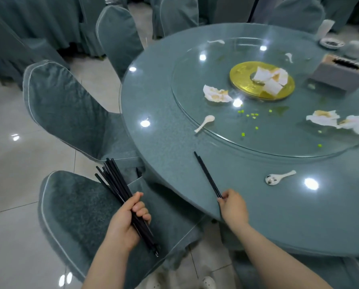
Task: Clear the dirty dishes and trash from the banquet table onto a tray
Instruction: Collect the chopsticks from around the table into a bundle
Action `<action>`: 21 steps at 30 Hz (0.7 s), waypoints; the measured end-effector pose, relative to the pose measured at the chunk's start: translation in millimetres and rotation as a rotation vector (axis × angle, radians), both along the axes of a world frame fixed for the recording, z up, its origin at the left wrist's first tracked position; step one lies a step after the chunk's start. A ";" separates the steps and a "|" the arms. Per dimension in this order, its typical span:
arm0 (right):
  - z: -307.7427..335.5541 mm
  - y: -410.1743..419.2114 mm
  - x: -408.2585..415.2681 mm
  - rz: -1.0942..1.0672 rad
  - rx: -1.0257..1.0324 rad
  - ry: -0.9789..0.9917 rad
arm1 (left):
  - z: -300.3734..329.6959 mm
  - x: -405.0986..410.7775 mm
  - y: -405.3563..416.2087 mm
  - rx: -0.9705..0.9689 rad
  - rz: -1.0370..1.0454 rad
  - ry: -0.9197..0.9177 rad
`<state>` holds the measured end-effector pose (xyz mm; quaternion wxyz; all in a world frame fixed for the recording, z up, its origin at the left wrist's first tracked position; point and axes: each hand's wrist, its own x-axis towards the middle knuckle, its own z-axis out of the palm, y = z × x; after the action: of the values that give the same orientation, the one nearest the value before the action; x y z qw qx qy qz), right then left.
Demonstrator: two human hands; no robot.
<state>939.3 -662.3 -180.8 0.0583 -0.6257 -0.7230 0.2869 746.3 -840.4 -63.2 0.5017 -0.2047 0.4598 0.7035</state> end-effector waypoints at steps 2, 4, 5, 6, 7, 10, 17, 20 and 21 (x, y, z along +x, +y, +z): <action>3.9 1.3 -0.1 -0.049 -0.083 -0.043 | -0.6 0.1 -1.4 0.003 -0.027 0.000; 6.3 -0.6 -0.2 -0.030 -0.093 -0.144 | -1.0 0.0 -3.2 0.007 -0.054 0.004; 6.4 -2.5 0.1 0.004 -0.077 -0.206 | -1.4 -0.7 -4.6 0.007 -0.069 0.009; 6.9 -4.7 0.3 0.038 -0.064 -0.262 | -2.1 -1.9 -5.8 0.008 -0.082 0.016; 8.8 -6.3 0.1 0.059 -0.066 -0.291 | -2.7 -3.5 -6.7 0.012 -0.096 0.025; 26.2 -7.0 -5.6 0.061 -0.162 -0.170 | -3.1 -10.7 -7.0 0.022 -0.127 0.058; 109.6 -40.5 -49.6 0.148 -0.152 0.329 | -2.7 -19.7 -1.0 0.083 -0.117 0.027; 132.4 -65.7 -69.1 0.220 -0.188 0.401 | 0.3 -18.4 6.6 0.115 -0.121 0.049; 137.6 -72.1 -74.9 0.241 -0.193 0.404 | 3.7 -18.1 11.7 0.124 -0.125 0.063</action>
<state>864.4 -734.4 -43.1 0.1069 -0.4676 -0.7353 0.4788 728.1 -828.6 -59.5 0.5417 -0.1216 0.4428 0.7040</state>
